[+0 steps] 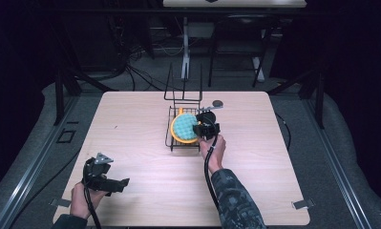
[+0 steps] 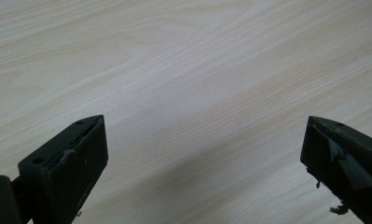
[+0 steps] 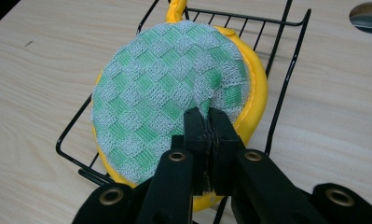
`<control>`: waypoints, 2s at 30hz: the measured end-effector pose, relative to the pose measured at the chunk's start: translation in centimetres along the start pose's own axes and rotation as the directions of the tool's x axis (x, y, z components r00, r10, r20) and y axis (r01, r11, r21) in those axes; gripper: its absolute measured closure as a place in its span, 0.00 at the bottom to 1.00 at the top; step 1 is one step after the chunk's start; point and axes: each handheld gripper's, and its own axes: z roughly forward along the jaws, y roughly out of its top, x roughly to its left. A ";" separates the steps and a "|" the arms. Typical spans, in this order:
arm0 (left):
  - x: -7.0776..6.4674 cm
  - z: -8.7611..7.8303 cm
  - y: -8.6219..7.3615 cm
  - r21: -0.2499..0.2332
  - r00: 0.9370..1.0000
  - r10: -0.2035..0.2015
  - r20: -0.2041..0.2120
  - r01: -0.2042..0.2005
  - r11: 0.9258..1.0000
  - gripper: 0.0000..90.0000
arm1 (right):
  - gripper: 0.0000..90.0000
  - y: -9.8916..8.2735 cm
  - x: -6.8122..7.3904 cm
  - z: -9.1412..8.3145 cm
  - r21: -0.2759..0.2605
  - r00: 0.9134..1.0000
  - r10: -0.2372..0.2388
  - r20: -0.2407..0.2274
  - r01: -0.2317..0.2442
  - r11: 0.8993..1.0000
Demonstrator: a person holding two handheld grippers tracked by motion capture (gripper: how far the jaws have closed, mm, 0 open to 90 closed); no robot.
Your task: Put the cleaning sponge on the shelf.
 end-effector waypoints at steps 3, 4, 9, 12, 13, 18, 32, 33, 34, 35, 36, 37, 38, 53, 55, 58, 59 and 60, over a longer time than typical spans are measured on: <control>0.0 0.0 0.0 0.002 1.000 -0.003 0.000 0.003 1.000 0.01 | 0.98 -0.3 -0.2 0.3 0.010 1.000 0.005 0.010 -0.005 1.000; 0.0 0.0 0.0 0.002 1.000 -0.003 0.000 0.003 1.000 0.01 | 0.98 -0.4 -0.2 0.3 0.014 1.000 -0.002 0.012 0.002 1.000; 0.0 0.0 0.0 0.005 1.000 -0.001 0.001 0.001 1.000 0.01 | 0.97 -0.8 -0.5 0.7 0.021 1.000 0.015 0.019 -0.016 1.000; 0.0 0.0 0.0 0.006 1.000 -0.002 0.002 0.002 1.000 0.01 | 0.97 -0.9 -0.5 0.8 0.018 0.999 0.026 0.027 -0.026 0.999; 0.0 0.0 0.0 0.006 1.000 -0.001 0.001 0.001 1.000 0.01 | 0.97 -0.9 -0.4 0.8 0.019 0.999 0.035 0.031 -0.036 0.999; 0.0 0.0 0.0 0.007 1.000 0.001 0.003 -0.001 1.000 0.01 | 0.94 -1.2 -0.5 0.8 0.010 0.997 0.063 0.033 -0.063 0.998; 0.0 0.0 0.0 0.011 1.000 0.008 0.002 -0.008 1.000 0.01 | 0.79 -1.6 -0.2 0.2 0.003 1.000 -0.010 -0.008 0.010 1.000; 0.0 0.0 0.0 0.010 1.000 0.005 0.002 -0.005 1.000 0.01 | 0.78 -1.6 -0.1 0.2 0.002 1.000 -0.018 -0.006 0.018 1.000; 0.0 0.0 0.0 0.008 1.000 0.003 0.002 -0.003 1.000 0.01 | 0.77 -1.6 0.0 0.1 0.000 1.000 -0.018 -0.014 0.018 1.000; 0.0 0.0 0.0 0.009 1.000 0.001 0.002 -0.001 1.000 0.01 | 0.74 -1.5 0.1 -0.1 0.003 1.000 -0.023 -0.018 0.023 1.000; 0.0 0.1 0.0 0.010 1.000 0.001 0.002 -0.001 1.000 0.01 | 0.70 -1.5 0.1 -0.1 0.003 0.999 -0.030 -0.020 0.030 1.000; 0.0 0.1 0.0 0.010 1.000 0.002 0.002 -0.002 1.000 0.01 | 0.67 -1.5 0.2 -0.2 0.009 0.999 -0.034 -0.027 0.035 0.999; 0.0 0.1 0.0 0.010 1.000 0.002 0.002 -0.002 1.000 0.01 | 0.63 -1.5 0.3 -0.2 0.011 0.999 -0.040 -0.029 0.040 0.999; 0.0 0.1 -0.1 0.016 1.000 -0.004 0.002 0.004 1.000 0.01 | 0.15 -1.6 0.5 -3.5 0.027 0.984 -0.150 -0.100 0.154 0.988; 0.0 0.0 -0.2 0.014 1.000 -0.005 0.003 0.005 1.000 0.01 | 0.13 -1.6 0.4 -4.2 0.029 0.980 -0.166 -0.111 0.170 0.985; -0.1 0.0 -0.2 0.010 1.000 -0.001 -0.001 0.001 1.000 0.01 | 0.09 -1.8 0.5 -5.2 0.051 0.975 -0.182 -0.124 0.189 0.981; -0.1 0.0 -0.2 0.012 1.000 -0.001 0.000 0.001 1.000 0.01 | 0.07 -1.9 0.5 -5.7 0.056 0.973 -0.194 -0.126 0.202 0.978; -0.1 0.0 -0.2 0.012 1.000 0.000 0.000 0.000 1.000 0.01 | 0.05 -2.0 0.5 -6.1 0.057 0.971 -0.205 -0.125 0.213 0.975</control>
